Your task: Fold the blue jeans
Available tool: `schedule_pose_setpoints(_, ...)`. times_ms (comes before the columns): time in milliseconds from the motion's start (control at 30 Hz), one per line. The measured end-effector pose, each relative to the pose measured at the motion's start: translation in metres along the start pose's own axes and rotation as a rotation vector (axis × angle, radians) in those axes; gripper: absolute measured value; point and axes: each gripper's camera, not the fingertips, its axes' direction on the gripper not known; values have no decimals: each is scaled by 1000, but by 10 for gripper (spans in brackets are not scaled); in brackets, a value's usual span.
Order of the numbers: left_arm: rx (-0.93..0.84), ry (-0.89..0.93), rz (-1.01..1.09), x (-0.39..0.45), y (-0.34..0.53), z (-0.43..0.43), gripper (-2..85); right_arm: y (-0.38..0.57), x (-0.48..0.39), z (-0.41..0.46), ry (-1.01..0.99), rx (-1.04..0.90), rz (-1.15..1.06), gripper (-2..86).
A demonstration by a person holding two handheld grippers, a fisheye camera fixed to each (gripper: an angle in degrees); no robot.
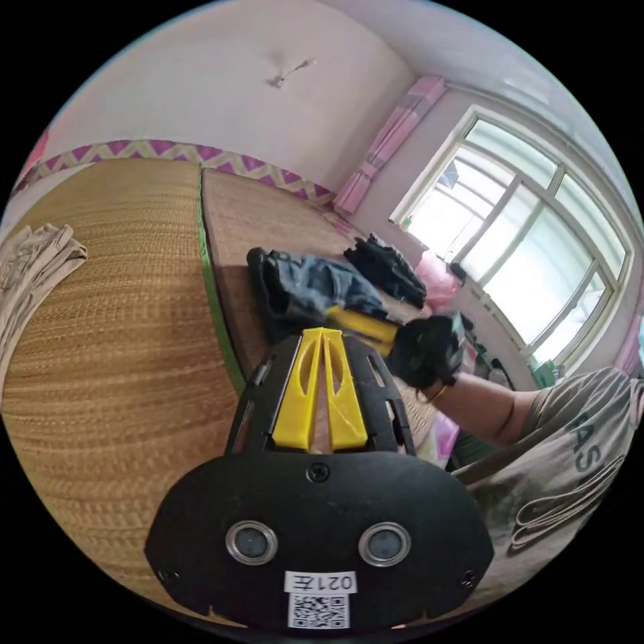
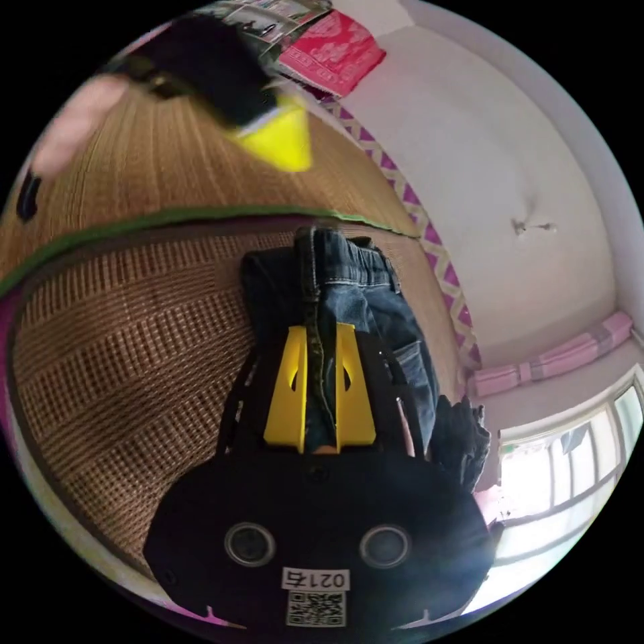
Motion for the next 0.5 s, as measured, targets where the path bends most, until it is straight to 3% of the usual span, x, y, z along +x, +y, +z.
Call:
schedule_pose_setpoints(100,62,81,23,-11,-15,29,-9,3,-2,6,-78,-9,97,75)
schedule_pose_setpoints(167,6,32,52,-18,-21,67,-10,18,15,16,-246,10,202,88)
schedule_pose_setpoints(267,-286,-183,-7,-68,1,156,-10,55,37,15,-425,19,271,103)
schedule_pose_setpoints(400,-201,-96,-49,-112,51,160,-10,153,86,12,-265,35,553,82)
schedule_pose_setpoints(500,-201,-128,-31,-120,75,171,-10,228,89,77,-263,-158,638,65)
